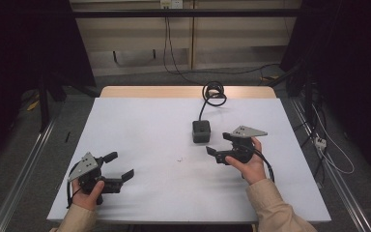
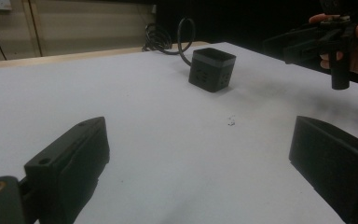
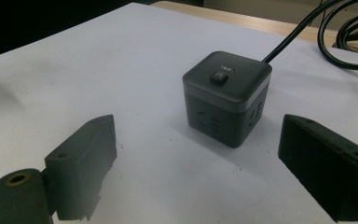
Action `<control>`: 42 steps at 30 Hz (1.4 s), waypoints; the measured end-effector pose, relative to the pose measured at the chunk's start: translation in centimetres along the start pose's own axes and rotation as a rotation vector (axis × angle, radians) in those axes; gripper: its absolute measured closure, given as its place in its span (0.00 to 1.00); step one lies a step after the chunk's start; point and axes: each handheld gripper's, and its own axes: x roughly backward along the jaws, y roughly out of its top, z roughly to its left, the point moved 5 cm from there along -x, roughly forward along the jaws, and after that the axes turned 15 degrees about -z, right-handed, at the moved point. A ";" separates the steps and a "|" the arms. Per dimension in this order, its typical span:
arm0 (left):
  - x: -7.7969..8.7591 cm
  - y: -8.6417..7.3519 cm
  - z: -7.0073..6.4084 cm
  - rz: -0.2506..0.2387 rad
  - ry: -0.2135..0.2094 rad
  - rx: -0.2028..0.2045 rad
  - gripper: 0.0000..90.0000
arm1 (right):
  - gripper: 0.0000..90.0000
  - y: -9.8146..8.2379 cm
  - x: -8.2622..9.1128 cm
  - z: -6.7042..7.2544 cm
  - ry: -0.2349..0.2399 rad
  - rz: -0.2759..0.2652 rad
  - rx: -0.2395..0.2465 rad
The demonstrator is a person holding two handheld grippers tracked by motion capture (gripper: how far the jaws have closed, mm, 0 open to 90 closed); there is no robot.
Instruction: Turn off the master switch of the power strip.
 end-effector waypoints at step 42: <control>-0.1 0.0 -0.1 0.000 -0.004 -0.007 0.05 | 0.13 -2.8 4.9 -0.2 0.008 0.020 0.004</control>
